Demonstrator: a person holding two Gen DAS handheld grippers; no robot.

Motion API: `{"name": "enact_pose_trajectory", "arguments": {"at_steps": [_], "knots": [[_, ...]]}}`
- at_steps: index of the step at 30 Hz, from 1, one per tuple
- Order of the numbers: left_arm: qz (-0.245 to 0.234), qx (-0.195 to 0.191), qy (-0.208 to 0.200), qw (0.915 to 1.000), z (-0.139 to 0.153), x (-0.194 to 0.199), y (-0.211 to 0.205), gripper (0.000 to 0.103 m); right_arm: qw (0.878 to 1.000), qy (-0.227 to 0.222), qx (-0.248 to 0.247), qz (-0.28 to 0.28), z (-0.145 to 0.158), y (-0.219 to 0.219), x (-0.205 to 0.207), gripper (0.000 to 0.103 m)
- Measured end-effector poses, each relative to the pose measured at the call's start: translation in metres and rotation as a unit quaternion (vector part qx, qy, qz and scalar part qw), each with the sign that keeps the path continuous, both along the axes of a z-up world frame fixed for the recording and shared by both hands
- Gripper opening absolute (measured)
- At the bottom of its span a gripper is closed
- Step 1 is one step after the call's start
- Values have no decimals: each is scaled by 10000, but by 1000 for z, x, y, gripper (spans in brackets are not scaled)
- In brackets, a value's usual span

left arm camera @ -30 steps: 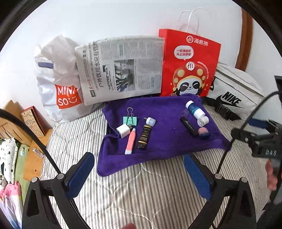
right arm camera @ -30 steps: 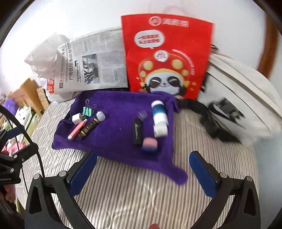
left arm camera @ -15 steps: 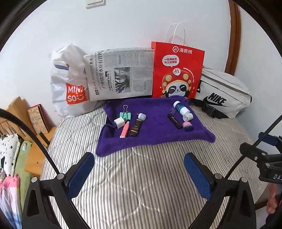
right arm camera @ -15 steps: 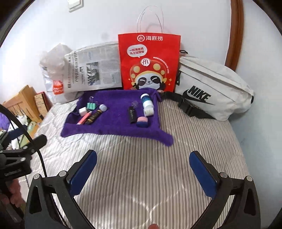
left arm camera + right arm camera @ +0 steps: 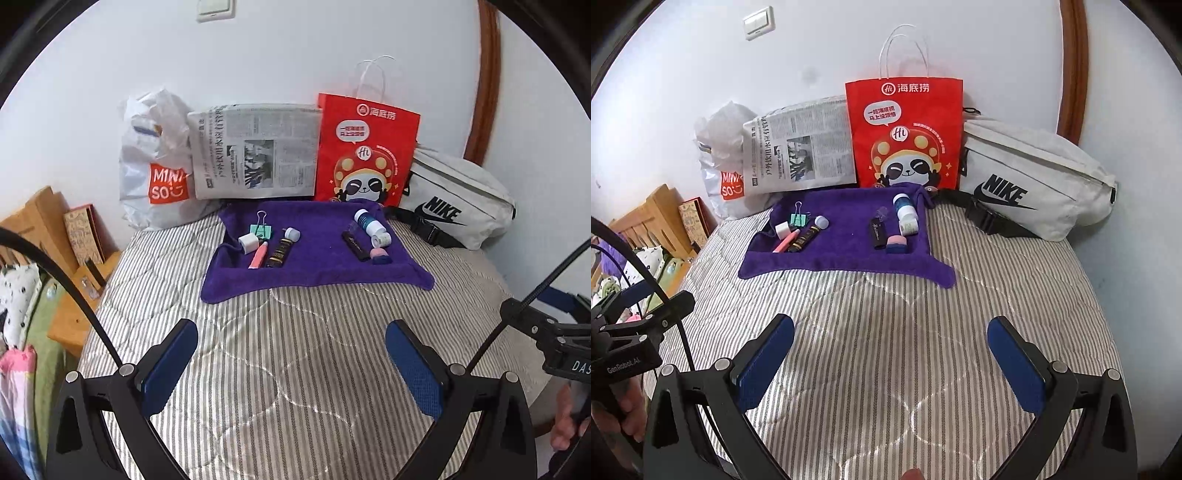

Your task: Organize rigid objects

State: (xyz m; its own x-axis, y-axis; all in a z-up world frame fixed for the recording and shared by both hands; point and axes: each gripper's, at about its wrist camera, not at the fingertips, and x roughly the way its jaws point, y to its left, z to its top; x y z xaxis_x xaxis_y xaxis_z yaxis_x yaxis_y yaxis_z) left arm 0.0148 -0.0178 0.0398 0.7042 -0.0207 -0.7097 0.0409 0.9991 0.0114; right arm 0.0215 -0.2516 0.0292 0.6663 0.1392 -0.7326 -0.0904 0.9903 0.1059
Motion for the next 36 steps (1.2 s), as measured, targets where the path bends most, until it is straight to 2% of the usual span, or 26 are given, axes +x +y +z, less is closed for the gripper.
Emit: {"name": "enact_pose_trajectory", "arguments": {"at_steps": [3, 8, 13, 23, 36], "knots": [[-40, 174, -10, 9998, -1, -1, -6, 103, 10000, -37, -71, -57, 1, 0, -2, 103], [-101, 126, 28, 9999, 0, -3, -9, 103, 10000, -36, -50, -70, 2, -1, -3, 103], [-70, 236, 63, 9997, -2, -4, -11, 103, 10000, -68, -26, -48, 3, 0, -5, 103], [-62, -18, 148, 9999, -3, -3, -3, 103, 9999, -100, -77, -48, 5, 2, -7, 103], [-25, 26, 153, 9999, -4, -3, -4, 103, 9999, -122, -65, -11, 6, 3, -9, 103]]}}
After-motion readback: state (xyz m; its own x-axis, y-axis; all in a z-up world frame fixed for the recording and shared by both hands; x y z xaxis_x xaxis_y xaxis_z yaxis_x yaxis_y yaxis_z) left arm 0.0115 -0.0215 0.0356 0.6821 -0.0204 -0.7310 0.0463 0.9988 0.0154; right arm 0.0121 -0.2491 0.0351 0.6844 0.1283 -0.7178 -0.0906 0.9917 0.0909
